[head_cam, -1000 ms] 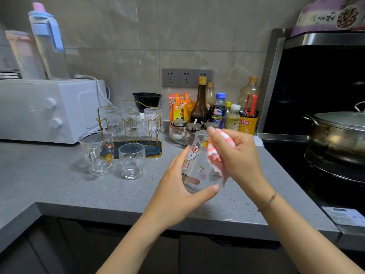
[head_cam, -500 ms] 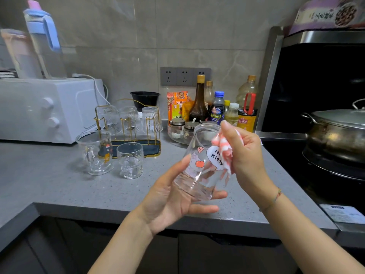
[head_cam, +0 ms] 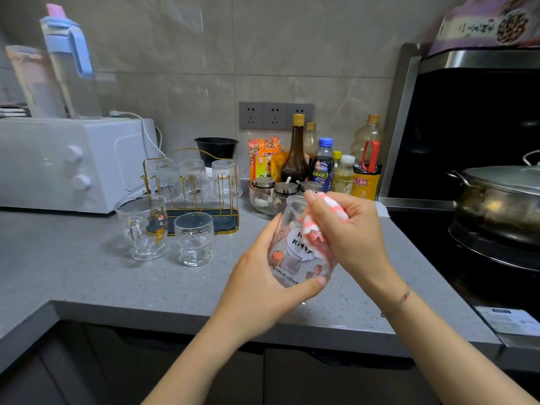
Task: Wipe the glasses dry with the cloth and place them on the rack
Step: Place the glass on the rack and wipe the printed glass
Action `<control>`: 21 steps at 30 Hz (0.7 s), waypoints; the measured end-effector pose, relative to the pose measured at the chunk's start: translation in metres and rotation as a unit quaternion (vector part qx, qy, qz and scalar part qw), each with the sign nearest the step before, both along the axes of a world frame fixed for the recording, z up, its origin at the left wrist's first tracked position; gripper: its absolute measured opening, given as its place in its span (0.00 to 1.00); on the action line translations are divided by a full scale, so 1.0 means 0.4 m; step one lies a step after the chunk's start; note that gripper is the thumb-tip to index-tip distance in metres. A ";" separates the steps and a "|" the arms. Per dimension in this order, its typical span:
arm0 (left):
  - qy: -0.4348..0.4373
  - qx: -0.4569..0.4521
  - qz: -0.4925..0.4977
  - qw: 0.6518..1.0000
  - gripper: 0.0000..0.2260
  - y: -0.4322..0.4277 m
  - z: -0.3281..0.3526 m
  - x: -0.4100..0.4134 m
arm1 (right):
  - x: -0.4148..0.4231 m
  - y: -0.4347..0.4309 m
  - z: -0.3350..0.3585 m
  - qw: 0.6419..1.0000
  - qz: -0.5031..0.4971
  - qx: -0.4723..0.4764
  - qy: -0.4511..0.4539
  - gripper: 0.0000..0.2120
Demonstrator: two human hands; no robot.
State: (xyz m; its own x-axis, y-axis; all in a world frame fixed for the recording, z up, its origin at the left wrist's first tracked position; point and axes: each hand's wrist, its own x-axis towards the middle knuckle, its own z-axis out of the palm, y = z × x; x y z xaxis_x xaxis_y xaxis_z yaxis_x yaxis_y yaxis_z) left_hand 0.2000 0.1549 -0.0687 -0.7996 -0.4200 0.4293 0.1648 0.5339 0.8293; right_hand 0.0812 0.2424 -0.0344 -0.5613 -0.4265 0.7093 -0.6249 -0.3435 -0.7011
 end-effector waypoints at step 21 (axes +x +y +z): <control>-0.030 0.117 -0.082 0.989 0.50 -0.032 -0.002 0.005 | 0.000 -0.001 0.015 1.000 -0.016 0.020 -0.016 0.22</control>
